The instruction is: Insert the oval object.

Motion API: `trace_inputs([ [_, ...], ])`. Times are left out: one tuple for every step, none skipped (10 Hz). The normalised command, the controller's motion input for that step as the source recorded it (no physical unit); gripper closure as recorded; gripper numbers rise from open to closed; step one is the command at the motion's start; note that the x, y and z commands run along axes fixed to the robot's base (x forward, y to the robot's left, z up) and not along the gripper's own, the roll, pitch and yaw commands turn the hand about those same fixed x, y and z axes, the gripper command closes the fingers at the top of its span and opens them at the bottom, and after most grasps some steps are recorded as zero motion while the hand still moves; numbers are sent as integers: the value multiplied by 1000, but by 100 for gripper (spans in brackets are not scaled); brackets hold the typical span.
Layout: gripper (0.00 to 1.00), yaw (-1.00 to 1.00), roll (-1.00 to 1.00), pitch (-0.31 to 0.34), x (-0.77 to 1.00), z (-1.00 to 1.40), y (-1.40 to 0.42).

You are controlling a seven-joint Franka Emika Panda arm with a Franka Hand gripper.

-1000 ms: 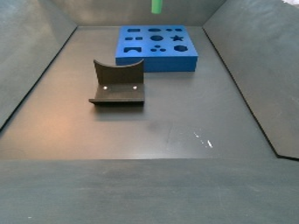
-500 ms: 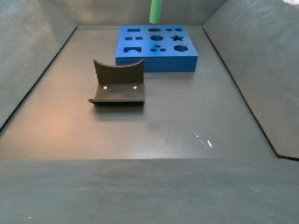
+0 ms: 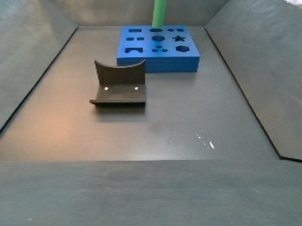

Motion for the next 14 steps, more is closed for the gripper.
trace_inputs([
  [100,-771,61,287,-40,-226,-131],
  [100,-791,60,261,-40,-194,-131],
  [100,-817,50,204,0,-103,-137],
  [100,-783,60,164,0,0,-106],
  [100,-700,94,160,49,0,-66],
  [100,-634,114,160,131,0,-60],
  [100,-643,146,144,134,0,0],
  [100,-663,159,123,134,0,0],
  [100,-654,161,114,163,0,0],
  [100,-654,149,79,214,0,0],
  [100,-740,143,44,143,0,0],
  [100,-897,134,26,0,0,0],
  [100,-1000,96,0,0,0,0],
  [100,-1000,96,0,0,0,0],
])
